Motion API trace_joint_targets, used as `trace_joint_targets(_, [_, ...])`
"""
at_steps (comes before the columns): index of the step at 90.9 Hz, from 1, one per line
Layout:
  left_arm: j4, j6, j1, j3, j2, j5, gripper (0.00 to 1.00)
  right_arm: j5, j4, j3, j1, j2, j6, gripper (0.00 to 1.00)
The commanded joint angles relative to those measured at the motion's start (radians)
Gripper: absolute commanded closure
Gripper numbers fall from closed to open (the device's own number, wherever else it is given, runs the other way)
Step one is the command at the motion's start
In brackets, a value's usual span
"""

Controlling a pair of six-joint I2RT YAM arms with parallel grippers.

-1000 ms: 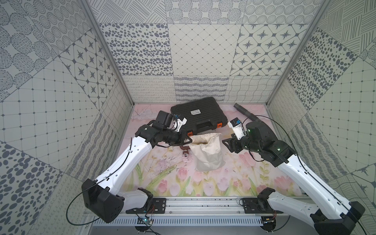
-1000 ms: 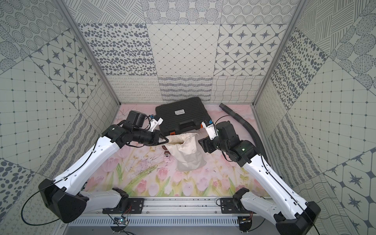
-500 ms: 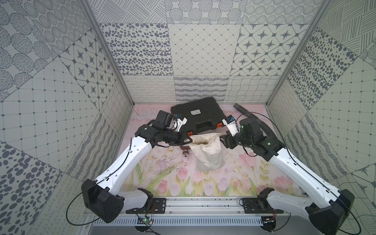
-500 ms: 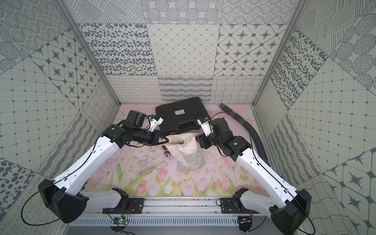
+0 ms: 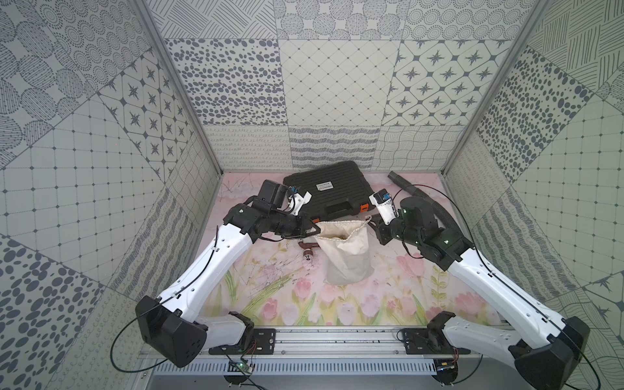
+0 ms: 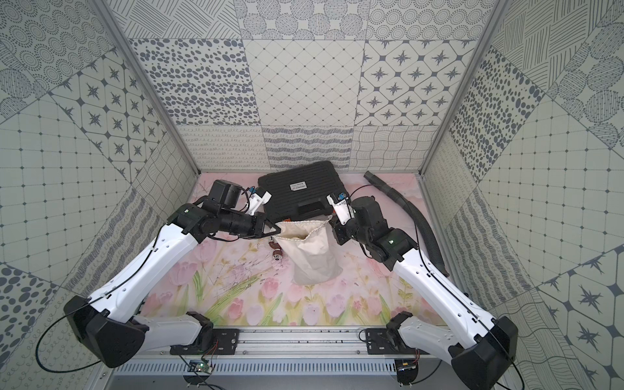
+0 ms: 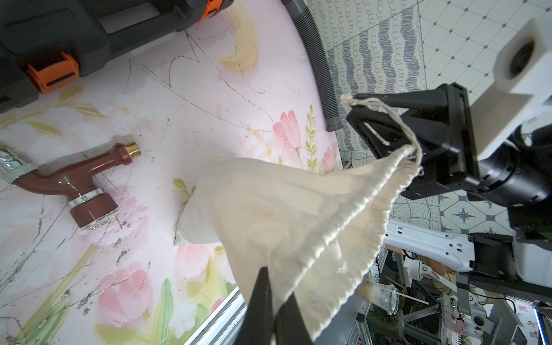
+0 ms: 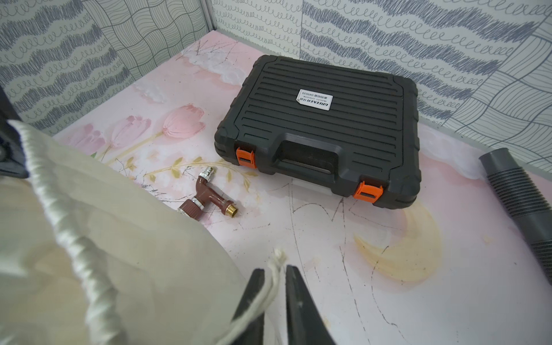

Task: Close the soil bag
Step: Adjust the soil bag at the center of the board.

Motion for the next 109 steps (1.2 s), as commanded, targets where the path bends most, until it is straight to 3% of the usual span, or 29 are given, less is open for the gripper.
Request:
trace_joint_targets(1, [-0.028,0.024,-0.002,0.037,0.005,0.025,1.0,0.008,0.054,-0.024,-0.001,-0.062,0.011,0.92])
trace_joint_targets(8, [-0.032,0.015,-0.003,0.047,0.004,0.02,1.0,0.035,0.053,-0.046,-0.001,-0.113,0.025,1.0])
trace_joint_targets(55, [-0.046,-0.037,-0.041,0.102,-0.011,0.021,1.0,0.043,-0.015,0.001,0.005,-0.242,0.097,1.0])
trace_joint_targets(81, [-0.052,-0.037,-0.041,0.083,-0.024,0.036,1.0,-0.025,-0.034,0.006,0.026,-0.25,0.124,1.0])
trace_joint_targets(84, [-0.052,-0.036,-0.041,0.08,-0.025,0.035,1.0,-0.052,-0.04,0.001,0.027,-0.248,0.128,0.89])
trace_joint_targets(88, [-0.052,-0.035,-0.041,0.078,-0.023,0.036,1.0,-0.086,-0.051,-0.005,0.027,-0.248,0.131,0.65])
trace_joint_targets(93, [-0.052,-0.033,-0.041,0.079,-0.02,0.038,1.0,-0.12,-0.067,-0.013,0.026,-0.256,0.127,0.49])
trace_joint_targets(98, [-0.053,-0.031,-0.042,0.079,-0.023,0.037,1.0,-0.144,-0.08,-0.025,0.026,-0.271,0.114,0.42])
trace_joint_targets(109, [-0.055,-0.03,-0.042,0.08,-0.023,0.035,1.0,-0.133,-0.109,-0.037,0.027,-0.305,0.078,0.39])
